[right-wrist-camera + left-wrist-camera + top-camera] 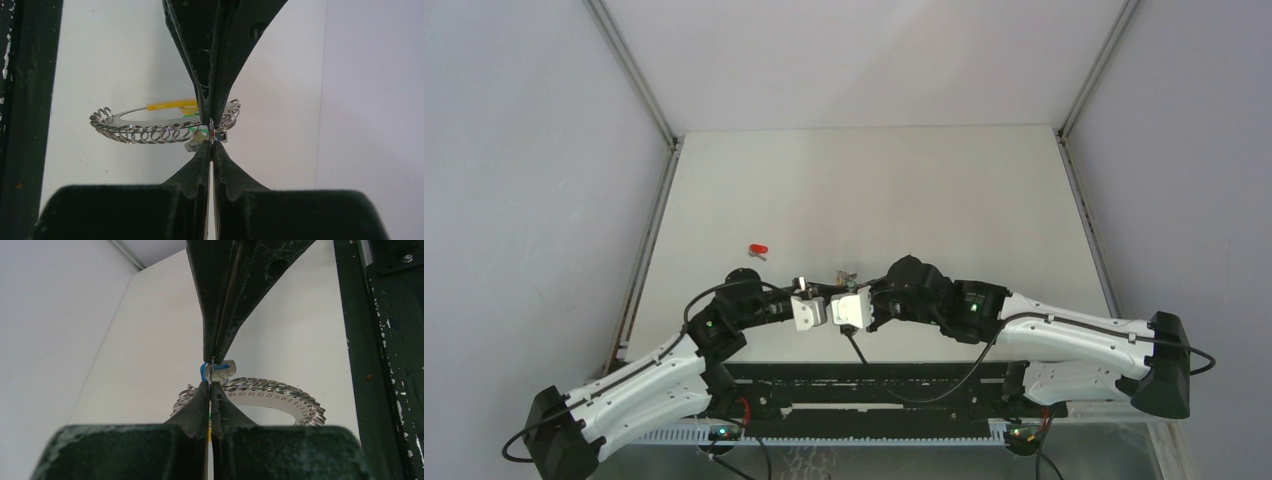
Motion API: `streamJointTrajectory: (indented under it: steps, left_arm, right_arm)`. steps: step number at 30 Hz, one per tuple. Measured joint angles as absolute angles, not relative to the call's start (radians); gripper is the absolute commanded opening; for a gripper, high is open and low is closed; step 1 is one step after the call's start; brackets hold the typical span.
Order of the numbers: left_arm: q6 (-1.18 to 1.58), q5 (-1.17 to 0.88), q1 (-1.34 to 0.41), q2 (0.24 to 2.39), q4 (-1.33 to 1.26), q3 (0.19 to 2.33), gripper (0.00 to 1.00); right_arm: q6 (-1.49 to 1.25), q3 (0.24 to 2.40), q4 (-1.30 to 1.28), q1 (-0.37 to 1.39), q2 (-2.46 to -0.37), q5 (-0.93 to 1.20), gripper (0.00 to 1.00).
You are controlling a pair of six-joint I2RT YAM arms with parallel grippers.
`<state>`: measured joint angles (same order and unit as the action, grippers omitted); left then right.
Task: Put the keys on the keyring
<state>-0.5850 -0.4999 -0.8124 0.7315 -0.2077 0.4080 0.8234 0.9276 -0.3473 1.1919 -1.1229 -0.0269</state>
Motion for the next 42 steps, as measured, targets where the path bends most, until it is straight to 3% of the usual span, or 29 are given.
streamJointTrajectory:
  steps: [42]
  left_arm:
    - [-0.585,-0.502,-0.813,0.715,-0.194,0.408,0.0]
  right_arm:
    - [0.824,0.928,-0.347,1.198,-1.123,-0.036,0.0]
